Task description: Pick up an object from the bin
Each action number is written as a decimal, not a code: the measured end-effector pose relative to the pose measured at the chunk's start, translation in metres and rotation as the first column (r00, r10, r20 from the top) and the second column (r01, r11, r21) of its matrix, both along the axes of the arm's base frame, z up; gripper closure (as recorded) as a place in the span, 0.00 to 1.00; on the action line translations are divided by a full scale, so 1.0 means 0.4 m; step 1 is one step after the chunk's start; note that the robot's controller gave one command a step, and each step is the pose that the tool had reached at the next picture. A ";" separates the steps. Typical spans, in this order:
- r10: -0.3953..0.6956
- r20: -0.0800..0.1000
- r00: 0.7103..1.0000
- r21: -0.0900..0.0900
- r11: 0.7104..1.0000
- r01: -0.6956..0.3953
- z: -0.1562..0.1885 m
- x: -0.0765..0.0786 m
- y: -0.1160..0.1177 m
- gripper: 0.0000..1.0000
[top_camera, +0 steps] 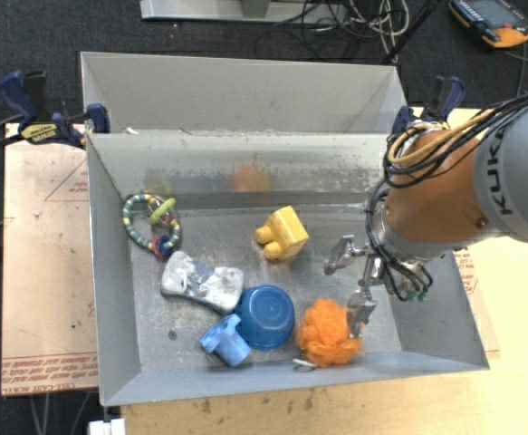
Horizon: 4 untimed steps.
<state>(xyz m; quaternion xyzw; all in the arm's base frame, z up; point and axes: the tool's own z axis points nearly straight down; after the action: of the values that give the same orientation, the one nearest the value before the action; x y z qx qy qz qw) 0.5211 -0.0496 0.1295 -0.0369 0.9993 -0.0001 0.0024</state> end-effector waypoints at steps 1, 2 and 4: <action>0.252 0.005 0.968 -0.003 0.968 -0.252 -0.140 -0.068 -0.003 1.00; 0.253 0.005 0.968 -0.003 0.968 -0.253 -0.140 -0.069 -0.003 1.00; 0.253 0.004 0.967 -0.003 0.967 -0.253 -0.140 -0.069 -0.003 1.00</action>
Offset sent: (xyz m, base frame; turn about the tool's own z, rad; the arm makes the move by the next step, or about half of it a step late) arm 0.0000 0.0000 0.0000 0.0000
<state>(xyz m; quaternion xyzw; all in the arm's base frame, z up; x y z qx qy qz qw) 0.4937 -0.0508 0.0733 -0.1641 0.9864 -0.0012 0.0047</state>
